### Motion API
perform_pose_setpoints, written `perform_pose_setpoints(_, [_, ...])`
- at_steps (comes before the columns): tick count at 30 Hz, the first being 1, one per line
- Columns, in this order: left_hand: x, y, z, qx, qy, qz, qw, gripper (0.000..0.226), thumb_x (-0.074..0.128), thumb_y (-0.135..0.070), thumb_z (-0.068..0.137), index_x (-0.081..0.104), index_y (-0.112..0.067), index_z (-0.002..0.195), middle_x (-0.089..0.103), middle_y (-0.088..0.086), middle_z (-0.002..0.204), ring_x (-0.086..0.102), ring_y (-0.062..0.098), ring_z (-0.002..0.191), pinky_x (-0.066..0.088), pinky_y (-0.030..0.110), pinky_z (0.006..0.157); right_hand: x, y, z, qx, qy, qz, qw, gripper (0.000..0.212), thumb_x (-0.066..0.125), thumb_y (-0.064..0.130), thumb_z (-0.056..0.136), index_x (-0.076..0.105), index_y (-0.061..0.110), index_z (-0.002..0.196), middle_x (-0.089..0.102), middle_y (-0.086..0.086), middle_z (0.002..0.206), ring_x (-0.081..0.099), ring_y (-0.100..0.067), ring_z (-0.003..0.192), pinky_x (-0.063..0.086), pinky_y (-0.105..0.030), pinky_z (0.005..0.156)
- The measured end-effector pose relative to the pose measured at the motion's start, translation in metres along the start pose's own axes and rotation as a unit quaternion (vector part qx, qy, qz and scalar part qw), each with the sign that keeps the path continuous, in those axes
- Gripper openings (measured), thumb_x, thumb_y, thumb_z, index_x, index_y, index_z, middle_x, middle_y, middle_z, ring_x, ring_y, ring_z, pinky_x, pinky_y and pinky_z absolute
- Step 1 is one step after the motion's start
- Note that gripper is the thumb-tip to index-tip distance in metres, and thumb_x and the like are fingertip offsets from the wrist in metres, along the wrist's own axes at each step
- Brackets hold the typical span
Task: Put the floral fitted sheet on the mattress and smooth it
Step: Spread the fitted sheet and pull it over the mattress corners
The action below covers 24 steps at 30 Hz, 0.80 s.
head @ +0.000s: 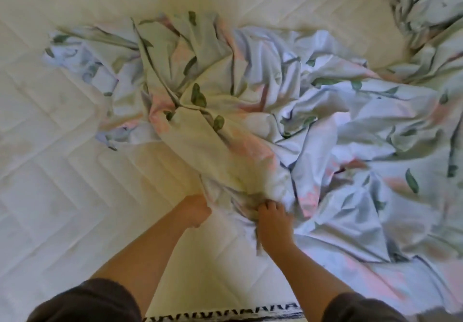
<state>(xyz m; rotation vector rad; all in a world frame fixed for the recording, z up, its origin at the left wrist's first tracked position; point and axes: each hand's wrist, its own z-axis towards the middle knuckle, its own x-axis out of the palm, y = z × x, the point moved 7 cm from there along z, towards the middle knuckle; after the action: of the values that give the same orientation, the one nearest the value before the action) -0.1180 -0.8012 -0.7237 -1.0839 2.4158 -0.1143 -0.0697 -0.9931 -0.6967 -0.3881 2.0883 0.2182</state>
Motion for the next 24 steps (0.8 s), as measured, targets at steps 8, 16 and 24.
perform_pose_setpoints(8, [0.061, -0.061, -0.039, -0.012, -0.002, -0.629, 0.777, 0.026, 0.057, -0.034, 0.093, 0.061, -0.01, 0.104, 0.065, 0.006, 0.092, 0.063, 0.018, 0.082, 0.052, 0.031, 0.068, -0.034, -0.041, -0.033, -0.046, 0.142, 0.451, 0.88, 0.037, 0.055, 0.026, 0.096, 0.049, 0.016, 0.061, 0.043, 0.004, 0.055, 0.041, -0.006, 0.051, 0.033, -0.023, 0.054])
perform_pose_setpoints(16, [0.057, -0.035, -0.107, 0.106, -0.059, -0.811, 0.572, 0.029, 0.049, -0.019, 0.094, 0.058, -0.017, 0.121, 0.072, 0.004, 0.108, 0.068, 0.021, 0.099, 0.055, 0.04, 0.078, -0.037, -0.09, -0.102, 0.024, -0.058, 0.445, 0.893, 0.02, 0.058, 0.027, 0.09, 0.054, 0.016, 0.075, 0.049, 0.006, 0.064, 0.042, -0.006, 0.057, 0.038, -0.024, 0.059])
perform_pose_setpoints(24, [0.061, 0.004, -0.134, 0.134, -0.062, -0.87, 0.471, 0.04, 0.046, -0.032, 0.093, 0.056, -0.014, 0.126, 0.067, 0.011, 0.118, 0.065, 0.028, 0.106, 0.053, 0.044, 0.088, 0.01, -0.052, -0.129, -0.042, -0.02, 0.266, 0.963, 0.017, 0.05, 0.032, 0.094, 0.059, 0.025, 0.107, 0.061, 0.002, 0.101, 0.059, -0.021, 0.092, 0.046, -0.033, 0.078])
